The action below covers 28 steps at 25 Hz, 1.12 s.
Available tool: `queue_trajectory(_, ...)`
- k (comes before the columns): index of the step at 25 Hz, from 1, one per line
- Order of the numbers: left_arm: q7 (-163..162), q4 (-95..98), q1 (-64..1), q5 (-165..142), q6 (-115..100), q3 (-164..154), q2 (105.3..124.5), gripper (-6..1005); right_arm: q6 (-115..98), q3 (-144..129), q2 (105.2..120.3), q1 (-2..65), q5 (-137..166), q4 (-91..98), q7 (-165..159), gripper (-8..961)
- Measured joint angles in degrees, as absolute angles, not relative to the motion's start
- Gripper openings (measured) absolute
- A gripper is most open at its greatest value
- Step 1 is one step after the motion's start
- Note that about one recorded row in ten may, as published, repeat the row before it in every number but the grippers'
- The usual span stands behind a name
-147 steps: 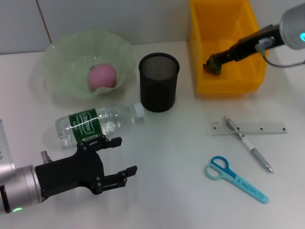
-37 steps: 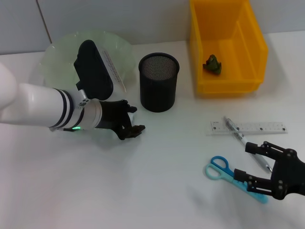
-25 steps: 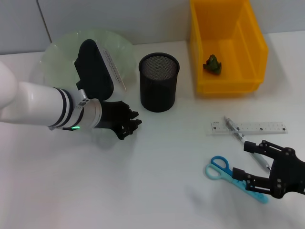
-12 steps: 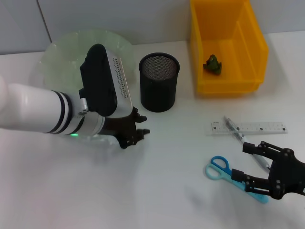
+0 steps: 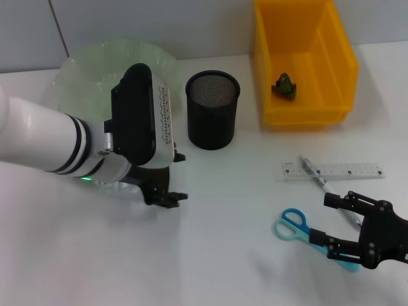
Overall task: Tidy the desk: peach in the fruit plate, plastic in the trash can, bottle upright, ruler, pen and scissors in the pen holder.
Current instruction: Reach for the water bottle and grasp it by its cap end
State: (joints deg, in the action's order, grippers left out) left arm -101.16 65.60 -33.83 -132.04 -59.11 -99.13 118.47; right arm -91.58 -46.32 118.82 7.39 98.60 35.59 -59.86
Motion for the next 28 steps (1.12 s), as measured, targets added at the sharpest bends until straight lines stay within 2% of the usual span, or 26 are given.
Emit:
queue_trajectory(11, -101.33, 69.74, -33.97, -142.71, -65.74, -97.97, 118.74, 805, -91.61, -46.32, 118.82, 7.5, 98.62, 35.59, -60.41, 819)
queue_trajectory(28, -101.28, 68.36, -36.25, -147.77, -61.98, -100.51, 119.01, 789, -92.11, -46.32, 118.92, 7.65, 98.61, 35.59, -60.56, 819)
